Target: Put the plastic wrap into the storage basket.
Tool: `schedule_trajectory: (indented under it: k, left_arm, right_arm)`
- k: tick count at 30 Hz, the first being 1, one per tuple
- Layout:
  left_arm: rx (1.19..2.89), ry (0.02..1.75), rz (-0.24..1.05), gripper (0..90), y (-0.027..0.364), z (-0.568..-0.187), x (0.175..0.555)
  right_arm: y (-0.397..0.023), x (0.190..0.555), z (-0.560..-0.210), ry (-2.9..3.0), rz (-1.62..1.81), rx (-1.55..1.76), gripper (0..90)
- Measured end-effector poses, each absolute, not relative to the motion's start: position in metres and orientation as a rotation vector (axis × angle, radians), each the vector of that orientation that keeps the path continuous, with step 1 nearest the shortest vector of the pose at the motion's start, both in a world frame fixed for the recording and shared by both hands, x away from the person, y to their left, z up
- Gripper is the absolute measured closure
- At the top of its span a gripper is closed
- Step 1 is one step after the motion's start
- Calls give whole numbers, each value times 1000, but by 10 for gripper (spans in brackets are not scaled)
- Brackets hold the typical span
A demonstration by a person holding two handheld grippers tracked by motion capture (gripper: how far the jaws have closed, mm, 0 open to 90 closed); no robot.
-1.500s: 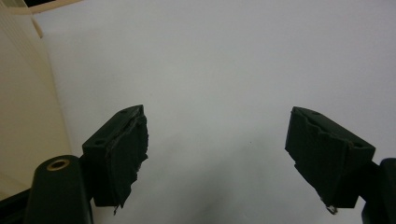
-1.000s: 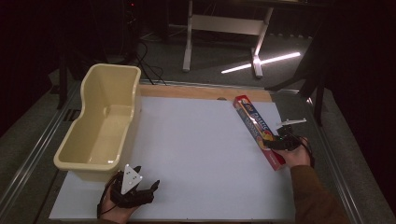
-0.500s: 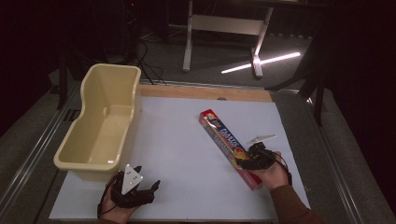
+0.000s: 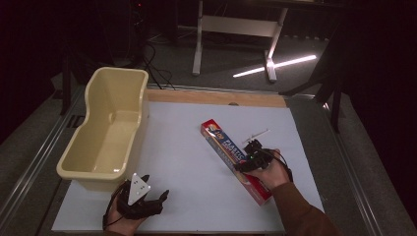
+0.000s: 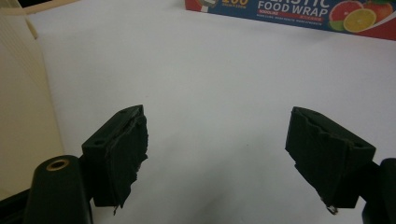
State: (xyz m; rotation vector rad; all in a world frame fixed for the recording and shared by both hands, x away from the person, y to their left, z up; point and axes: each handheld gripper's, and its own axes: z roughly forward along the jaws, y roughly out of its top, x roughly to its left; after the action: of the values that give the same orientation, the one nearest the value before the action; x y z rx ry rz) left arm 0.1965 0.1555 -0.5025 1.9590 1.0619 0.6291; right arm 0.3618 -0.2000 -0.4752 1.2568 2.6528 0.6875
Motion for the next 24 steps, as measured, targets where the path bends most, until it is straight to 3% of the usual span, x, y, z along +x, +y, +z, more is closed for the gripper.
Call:
schedule_trajectory:
  k: [12, 24]
  left_arm:
    - [1951, 1066, 627, 205, 158, -502, 195]
    - [1956, 1059, 623, 203, 156, -502, 196]
  right_arm:
    - [-158, 415, -484, 2805, 433, 1219, 315]
    - [-142, 432, -488, 2935, 176, 1197, 353]
